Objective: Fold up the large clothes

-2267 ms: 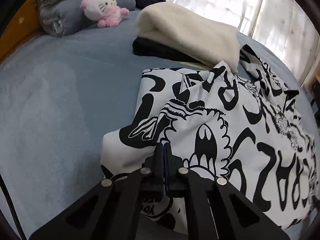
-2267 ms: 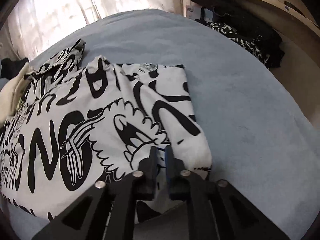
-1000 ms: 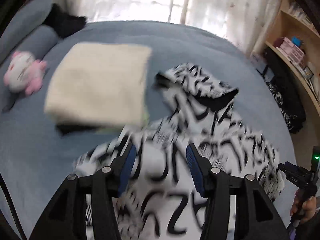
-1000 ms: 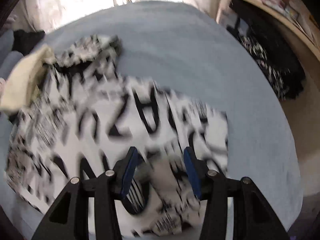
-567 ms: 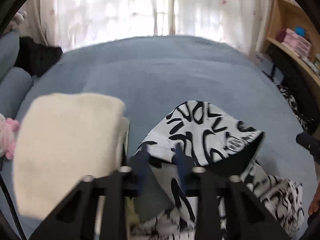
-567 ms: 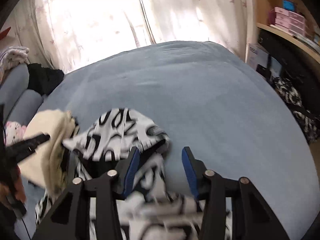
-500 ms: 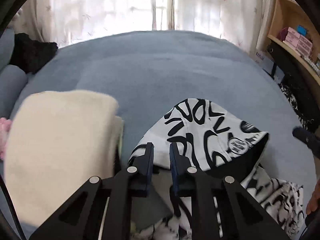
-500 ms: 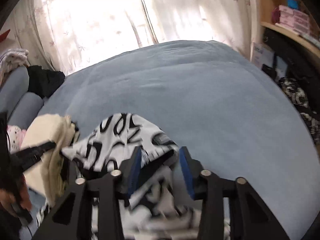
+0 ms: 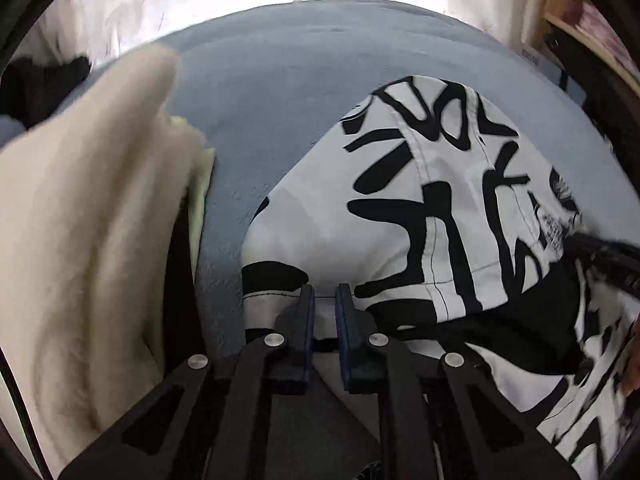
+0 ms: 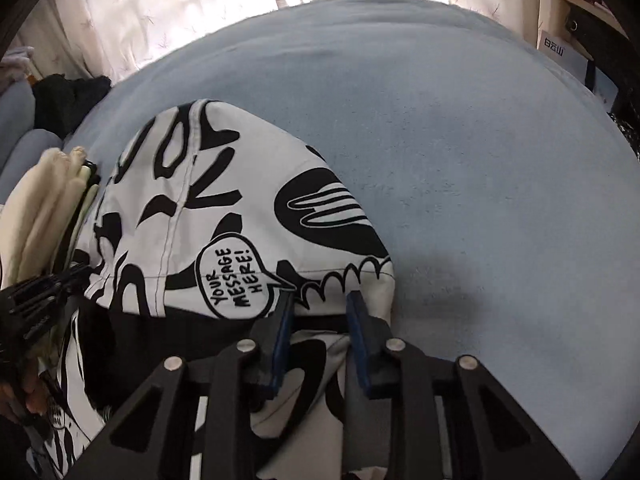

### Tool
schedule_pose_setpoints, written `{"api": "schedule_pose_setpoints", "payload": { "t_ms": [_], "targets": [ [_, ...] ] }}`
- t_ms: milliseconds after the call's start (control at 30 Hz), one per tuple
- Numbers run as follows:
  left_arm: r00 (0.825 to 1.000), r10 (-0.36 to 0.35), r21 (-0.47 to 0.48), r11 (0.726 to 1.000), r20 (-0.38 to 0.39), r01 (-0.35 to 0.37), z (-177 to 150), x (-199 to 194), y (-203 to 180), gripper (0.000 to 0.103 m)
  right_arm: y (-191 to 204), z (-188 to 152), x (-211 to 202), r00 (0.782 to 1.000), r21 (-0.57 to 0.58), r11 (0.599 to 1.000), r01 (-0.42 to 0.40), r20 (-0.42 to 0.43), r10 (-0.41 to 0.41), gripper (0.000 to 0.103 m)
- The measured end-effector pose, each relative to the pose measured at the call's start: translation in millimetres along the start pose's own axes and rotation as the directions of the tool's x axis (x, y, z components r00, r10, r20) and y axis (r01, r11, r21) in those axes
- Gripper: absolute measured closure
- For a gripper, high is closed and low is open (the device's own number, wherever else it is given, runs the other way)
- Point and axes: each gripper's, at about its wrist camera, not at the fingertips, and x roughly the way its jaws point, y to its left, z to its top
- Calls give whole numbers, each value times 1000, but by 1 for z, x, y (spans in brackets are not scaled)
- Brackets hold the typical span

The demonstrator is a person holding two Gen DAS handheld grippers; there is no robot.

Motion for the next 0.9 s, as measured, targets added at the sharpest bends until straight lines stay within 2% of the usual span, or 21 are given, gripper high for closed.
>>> {"api": "schedule_pose_setpoints", "payload": {
  "t_ms": [133,233,300,367,400,433,500,633,733,833,900],
  "targets": [
    [999,-6,13,1000,-35,6,7,-1,-1,93,-4,7,-7,999,5,999,-33,-40,33,74],
    [997,-48,36,998,-59,50,22,-7,1,87,-7,19,-19,998,0,998,-58,-23,58,74],
    [993,-98,47,994,-65,101,30,-14,6,79,-11,27,-31,997,5,997,-78,10,78,73],
    [989,-132,59,989,-59,136,40,-19,9,62,-16,34,-38,996,11,996,-87,29,87,63],
    [990,-134,64,988,-53,137,45,-19,8,57,-18,39,-39,995,12,996,-89,39,88,56],
    [990,-133,71,988,-48,136,50,-18,7,53,-20,43,-39,995,14,996,-87,46,87,54],
    [990,-125,78,989,-61,129,59,-9,5,53,-24,53,-32,996,18,997,-79,35,78,53],
    [985,-125,59,989,-120,133,69,15,10,53,-32,66,2,994,9,996,-93,-53,93,53],
    [984,-117,60,990,-131,126,73,29,10,42,-34,68,22,989,4,992,-124,-84,124,53],
    [989,-63,92,993,-132,75,73,37,1,27,-32,73,32,983,-4,985,-174,-66,173,53],
    [992,-21,121,992,-122,36,74,43,-3,21,-29,75,35,977,-10,979,-205,-57,204,53]
  ]
}}
